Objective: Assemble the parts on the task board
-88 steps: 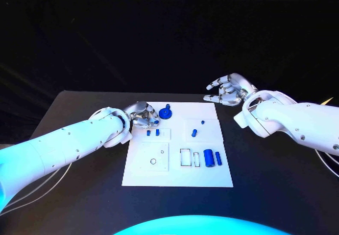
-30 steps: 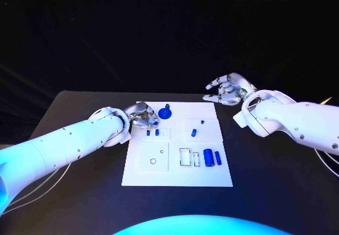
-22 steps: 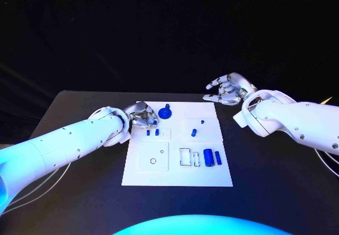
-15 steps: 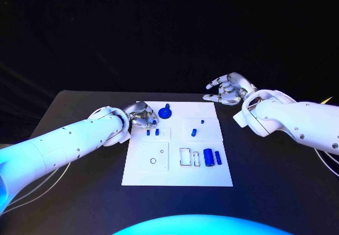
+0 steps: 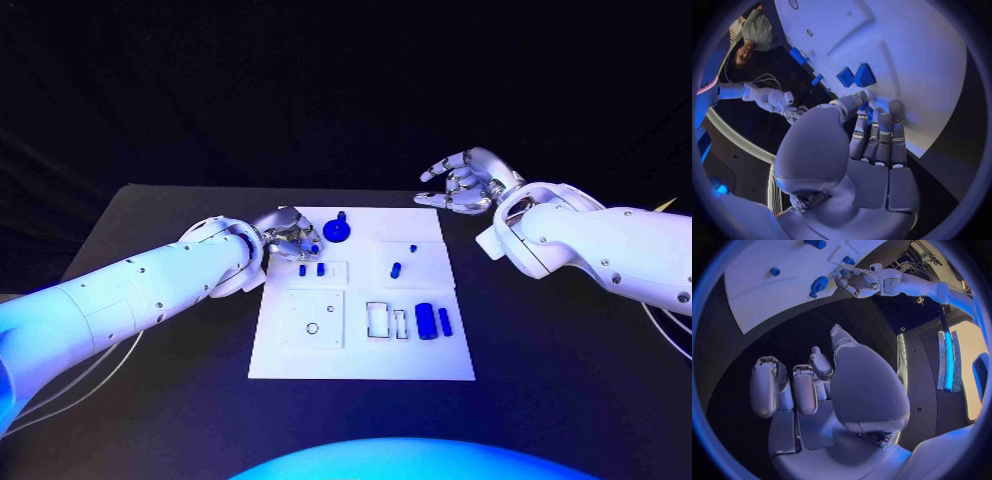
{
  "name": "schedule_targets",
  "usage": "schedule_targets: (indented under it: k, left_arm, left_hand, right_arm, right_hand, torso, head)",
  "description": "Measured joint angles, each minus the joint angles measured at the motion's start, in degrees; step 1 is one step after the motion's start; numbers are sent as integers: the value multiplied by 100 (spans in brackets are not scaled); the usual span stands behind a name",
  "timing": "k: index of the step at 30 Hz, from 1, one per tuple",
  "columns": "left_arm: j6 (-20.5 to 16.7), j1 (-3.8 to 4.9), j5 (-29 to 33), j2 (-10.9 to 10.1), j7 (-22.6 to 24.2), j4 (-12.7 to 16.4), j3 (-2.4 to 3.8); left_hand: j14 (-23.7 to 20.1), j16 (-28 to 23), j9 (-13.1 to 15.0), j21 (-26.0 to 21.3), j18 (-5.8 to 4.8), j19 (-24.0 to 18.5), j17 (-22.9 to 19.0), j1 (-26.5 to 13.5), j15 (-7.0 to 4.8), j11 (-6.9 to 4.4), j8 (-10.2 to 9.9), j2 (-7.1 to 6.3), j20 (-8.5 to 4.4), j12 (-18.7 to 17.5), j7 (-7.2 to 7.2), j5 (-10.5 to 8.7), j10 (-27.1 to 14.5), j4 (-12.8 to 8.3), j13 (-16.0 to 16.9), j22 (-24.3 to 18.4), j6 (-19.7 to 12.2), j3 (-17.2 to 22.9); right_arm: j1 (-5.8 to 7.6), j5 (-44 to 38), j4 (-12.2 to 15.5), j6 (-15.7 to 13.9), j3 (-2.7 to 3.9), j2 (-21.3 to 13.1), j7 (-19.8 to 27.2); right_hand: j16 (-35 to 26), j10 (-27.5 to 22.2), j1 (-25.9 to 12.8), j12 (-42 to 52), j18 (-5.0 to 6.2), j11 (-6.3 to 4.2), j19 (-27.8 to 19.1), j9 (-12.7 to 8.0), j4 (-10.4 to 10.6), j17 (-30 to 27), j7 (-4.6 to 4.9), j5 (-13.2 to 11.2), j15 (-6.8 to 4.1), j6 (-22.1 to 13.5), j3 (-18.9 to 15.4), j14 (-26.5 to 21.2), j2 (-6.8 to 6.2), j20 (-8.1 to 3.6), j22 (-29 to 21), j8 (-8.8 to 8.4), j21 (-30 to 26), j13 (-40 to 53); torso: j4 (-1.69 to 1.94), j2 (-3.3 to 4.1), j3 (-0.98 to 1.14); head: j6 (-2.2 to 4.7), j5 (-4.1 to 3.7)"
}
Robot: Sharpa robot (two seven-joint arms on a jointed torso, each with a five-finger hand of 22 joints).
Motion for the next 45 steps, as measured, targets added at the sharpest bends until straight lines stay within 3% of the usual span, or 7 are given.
schedule_targets:
  k: [29,45]
  left_arm:
    - [-202,-25,212,-19,180,72,-9]
    - [-23,-15,80,8,56,16,-2]
  left_hand:
    - [0,1,0,38,-61,0,-37,3,0,1,-1,3,1,84,1,0,2,0,0,4,2,0]
    - [0,66,1,67,-50,0,-42,3,0,1,-1,3,0,109,12,0,2,0,0,18,12,0]
  right_arm:
    - [0,0,-14,0,0,9,0]
    - [-1,0,-12,0,0,3,-2]
  right_hand:
    - [0,0,0,1,0,0,0,0,0,0,0,0,0,0,0,0,0,0,0,1,0,0]
    - [0,0,0,1,0,0,0,0,0,0,0,0,0,0,0,0,0,0,0,1,0,0]
  torso:
    - [0,3,1]
    - [1,3,1]
  head:
    - [27,-5]
    - [14,-16]
